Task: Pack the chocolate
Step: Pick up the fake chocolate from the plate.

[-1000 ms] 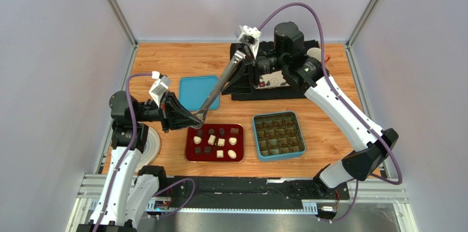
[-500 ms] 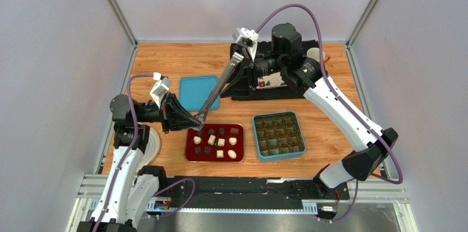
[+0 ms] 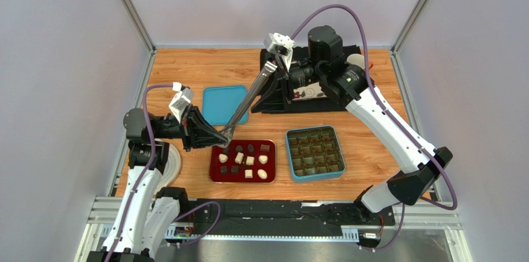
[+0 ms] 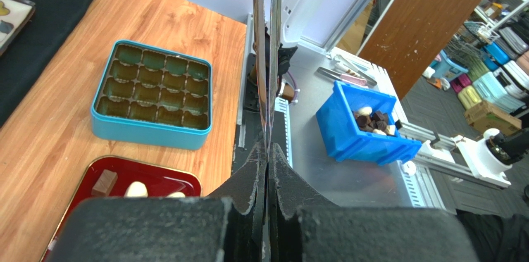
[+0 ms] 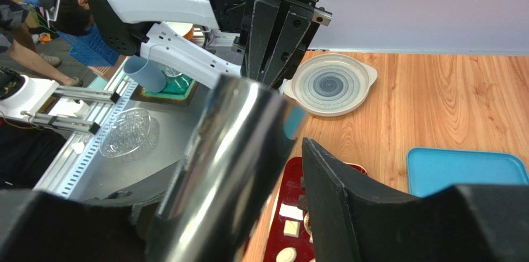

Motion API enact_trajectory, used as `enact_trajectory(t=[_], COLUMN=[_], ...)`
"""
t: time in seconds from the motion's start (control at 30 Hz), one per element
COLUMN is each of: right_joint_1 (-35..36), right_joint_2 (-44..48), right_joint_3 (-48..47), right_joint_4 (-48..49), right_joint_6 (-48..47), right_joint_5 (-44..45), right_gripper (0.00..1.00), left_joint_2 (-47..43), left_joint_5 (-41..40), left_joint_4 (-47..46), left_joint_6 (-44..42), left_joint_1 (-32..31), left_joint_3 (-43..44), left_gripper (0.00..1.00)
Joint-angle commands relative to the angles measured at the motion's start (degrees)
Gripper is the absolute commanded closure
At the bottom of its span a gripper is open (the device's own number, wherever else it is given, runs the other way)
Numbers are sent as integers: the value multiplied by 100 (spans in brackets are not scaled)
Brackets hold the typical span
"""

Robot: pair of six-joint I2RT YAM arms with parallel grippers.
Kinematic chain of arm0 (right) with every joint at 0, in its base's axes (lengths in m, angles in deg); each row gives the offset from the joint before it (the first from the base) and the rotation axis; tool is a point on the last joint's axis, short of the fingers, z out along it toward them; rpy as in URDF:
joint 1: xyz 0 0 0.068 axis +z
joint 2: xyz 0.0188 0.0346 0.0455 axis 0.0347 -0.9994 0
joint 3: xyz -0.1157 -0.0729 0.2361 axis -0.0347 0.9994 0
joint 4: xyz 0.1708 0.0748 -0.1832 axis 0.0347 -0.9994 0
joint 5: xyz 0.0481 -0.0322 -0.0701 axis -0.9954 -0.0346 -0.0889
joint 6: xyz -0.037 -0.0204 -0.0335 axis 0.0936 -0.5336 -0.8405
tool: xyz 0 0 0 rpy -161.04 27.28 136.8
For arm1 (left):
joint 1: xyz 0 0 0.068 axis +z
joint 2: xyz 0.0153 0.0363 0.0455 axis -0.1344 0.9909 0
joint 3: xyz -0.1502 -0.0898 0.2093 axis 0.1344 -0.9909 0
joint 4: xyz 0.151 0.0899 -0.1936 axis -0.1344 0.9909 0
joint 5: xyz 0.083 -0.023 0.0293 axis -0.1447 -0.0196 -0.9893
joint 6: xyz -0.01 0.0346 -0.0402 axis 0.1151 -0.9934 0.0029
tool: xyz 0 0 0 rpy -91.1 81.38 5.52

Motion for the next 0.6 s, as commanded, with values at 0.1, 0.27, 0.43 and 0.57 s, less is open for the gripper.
enact_trajectory(t=[0.1, 0.27, 0.43, 0.57], right_joint_1=[79, 97, 106, 114], right_joint_2=[425, 408, 391, 312], right_joint_3=[841, 1097, 1115, 1062], right_joint_4=[2647, 3124, 3203, 3264], right_joint_6=[1802, 2243, 2322, 2480], right_joint_5=[135, 232, 302, 382], right_gripper=[46, 47, 48, 52], left_joint_2=[-83, -92, -100, -92], left_joint_5=[1381, 1390, 1381, 1390], left_joint_4=[-268, -294, -312, -347], left_joint_6=[70, 79, 88, 97], left_joint_1=[-22, -22, -22, -22], left_joint_3=[57, 48, 39, 4], left_gripper=[100, 100, 100, 100])
